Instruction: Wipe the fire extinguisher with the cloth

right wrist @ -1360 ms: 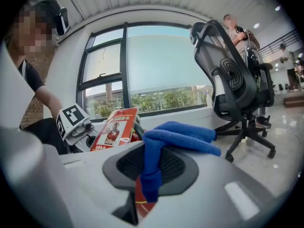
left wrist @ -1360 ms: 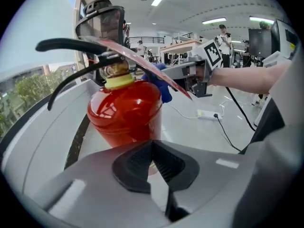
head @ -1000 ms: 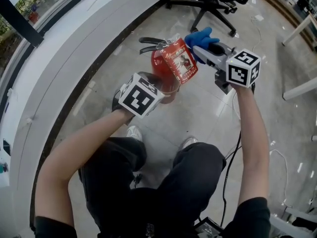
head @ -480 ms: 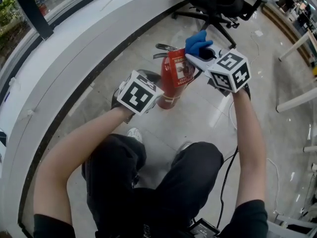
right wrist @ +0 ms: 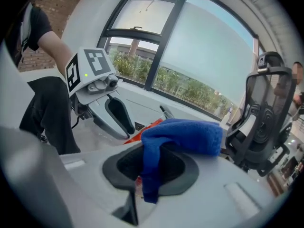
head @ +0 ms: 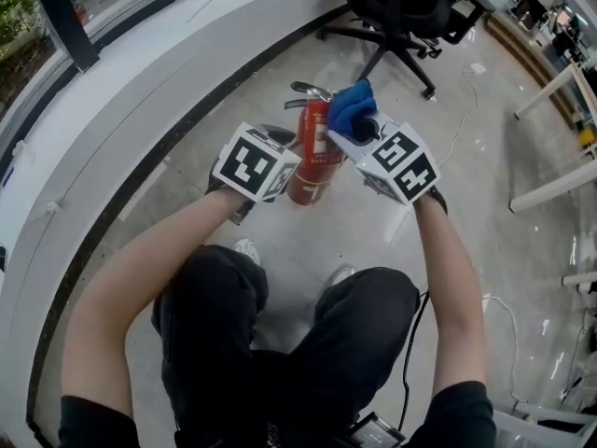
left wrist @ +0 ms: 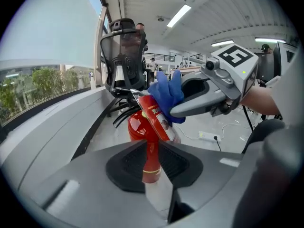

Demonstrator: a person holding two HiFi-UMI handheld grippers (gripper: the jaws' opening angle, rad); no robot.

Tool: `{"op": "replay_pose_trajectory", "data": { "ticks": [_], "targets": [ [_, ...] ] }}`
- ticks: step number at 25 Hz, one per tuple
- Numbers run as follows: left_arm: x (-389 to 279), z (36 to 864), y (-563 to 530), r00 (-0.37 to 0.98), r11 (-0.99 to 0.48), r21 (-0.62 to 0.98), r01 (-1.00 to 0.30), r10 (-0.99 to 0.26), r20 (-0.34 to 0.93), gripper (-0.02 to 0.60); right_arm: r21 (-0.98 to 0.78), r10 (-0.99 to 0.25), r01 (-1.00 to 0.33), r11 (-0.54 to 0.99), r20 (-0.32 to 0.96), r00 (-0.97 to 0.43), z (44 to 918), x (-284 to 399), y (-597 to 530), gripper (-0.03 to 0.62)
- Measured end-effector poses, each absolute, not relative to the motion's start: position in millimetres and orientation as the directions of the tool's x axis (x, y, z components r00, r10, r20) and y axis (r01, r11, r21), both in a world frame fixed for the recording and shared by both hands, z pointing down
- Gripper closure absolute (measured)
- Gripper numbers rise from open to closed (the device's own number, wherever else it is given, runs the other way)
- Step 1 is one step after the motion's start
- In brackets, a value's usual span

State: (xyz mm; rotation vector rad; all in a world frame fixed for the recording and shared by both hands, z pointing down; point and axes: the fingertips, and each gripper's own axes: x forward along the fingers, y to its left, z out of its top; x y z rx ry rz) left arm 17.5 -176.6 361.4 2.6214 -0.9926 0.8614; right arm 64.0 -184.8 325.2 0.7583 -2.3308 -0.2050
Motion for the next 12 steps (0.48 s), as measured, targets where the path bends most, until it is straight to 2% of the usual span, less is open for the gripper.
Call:
{"op": "replay_pose_trajectory", "data": {
  "ticks": [8, 12],
  "targets": [
    [22, 374, -176, 0.603, -0.779, -0.03, -0.626, -0.508, 0.615, 0.517, 0.294, -0.469, -0.365, 0.883, 0.571, -0.674, 343, 32, -162, 0.526],
    [24, 376, -161, 0.612, -0.807, -0.044, -0.589, -0.481, 0.628, 0.535, 0.276, -0.49, -0.405, 0.872, 0.486, -0.724, 313, 12, -173, 0.526]
  ]
}}
